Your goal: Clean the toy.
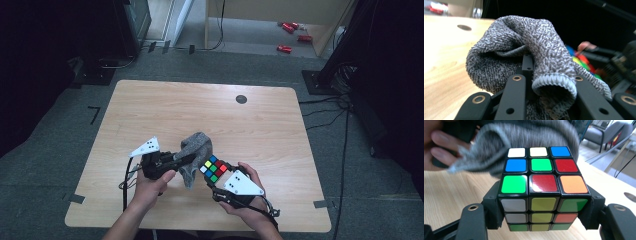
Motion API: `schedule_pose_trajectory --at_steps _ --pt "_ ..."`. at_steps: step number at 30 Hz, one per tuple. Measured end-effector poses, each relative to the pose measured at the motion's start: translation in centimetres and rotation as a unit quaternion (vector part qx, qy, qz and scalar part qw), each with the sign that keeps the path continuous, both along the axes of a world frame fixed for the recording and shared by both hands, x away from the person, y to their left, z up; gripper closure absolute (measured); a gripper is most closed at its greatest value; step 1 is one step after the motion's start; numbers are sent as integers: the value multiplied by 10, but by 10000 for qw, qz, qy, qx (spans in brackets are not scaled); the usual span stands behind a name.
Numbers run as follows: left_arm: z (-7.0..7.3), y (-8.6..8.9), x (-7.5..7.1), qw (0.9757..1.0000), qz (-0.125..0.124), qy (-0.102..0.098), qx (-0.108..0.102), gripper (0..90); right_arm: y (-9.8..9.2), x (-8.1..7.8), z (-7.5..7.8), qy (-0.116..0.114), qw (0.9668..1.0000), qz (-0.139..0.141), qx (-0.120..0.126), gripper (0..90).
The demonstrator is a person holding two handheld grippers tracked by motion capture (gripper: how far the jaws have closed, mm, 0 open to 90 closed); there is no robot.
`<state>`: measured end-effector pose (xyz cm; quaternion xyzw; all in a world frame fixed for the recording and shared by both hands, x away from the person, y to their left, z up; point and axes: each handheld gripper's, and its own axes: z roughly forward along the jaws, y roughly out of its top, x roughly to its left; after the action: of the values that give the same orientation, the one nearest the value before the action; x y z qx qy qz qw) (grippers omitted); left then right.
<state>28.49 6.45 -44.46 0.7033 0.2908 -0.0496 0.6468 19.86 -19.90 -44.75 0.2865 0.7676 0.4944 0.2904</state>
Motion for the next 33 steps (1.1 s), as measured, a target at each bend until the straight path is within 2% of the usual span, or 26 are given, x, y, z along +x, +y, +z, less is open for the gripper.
schedule_pose_trajectory --at_steps 1,3,5,6,7,9,10,12,15,18,21,23,24,26,28,29,30,32,33 --pt "-1 -2 -1 9999 -131 15 -33 780 1 0 -1 29 10000 12 -19 348" --pt "-4 -11 -3 9995 -280 -31 123 782 2 0 0 22 10000 50 -19 348" --pt "-8 -13 0 9992 -319 148 181 785 1 -1 1 7 10000 14 -68 348" --pt "-10 -14 1 9988 -329 161 339 785 0 -1 1 -1 10000 15 -52 348" --pt "-12 -16 0 9978 -258 83 607 785 -2 -1 2 29 10000 9 26 348" --pt "-16 -20 -1 9933 -143 -36 1144 782 -3 -1 5 62 9999 -21 143 347" --pt "-18 -21 0 9915 -91 -23 1296 771 -4 0 6 42 9999 -32 131 348" --pt "-20 -22 3 9889 59 -44 1484 701 -5 1 7 43 9998 -95 194 348" --pt "-19 -19 5 9832 350 -201 1782 501 -9 3 9 67 9994 -238 253 348" --pt "-12 -12 4 9778 541 -500 1959 389 -14 4 12 165 9983 -415 372 348" --pt "-4 -10 0 9712 648 -875 2118 339 -20 7 14 266 9965 -576 536 348" --pt "-4 -16 -6 9682 569 -1075 2186 310 -22 8 15 338 9952 -646 651 347" --pt "-5 -22 -10 9657 489 -1178 2262 289 -23 9 15 375 9944 -691 704 347" --pt "-10 -37 -18 9592 310 -1435 2415 273 -22 9 16 434 9930 -759 797 347" --pt "-14 -51 -26 9557 140 -1563 2489 259 -21 9 15 479 9920 -817 833 348" --pt "-16 -57 -29 9510 124 -1640 2617 260 -20 9 15 497 9916 -846 845 348" --pt "-18 -62 -32 9484 118 -1698 2675 259 -19 9 15 502 9914 -856 855 348" --pt "-20 -67 -36 9496 45 -1714 2624 258 -16 8 13 536 9912 -843 865 348" --pt "-20 -68 -38 9492 47 -1751 2612 256 -15 8 12 532 9913 -853 855 347"
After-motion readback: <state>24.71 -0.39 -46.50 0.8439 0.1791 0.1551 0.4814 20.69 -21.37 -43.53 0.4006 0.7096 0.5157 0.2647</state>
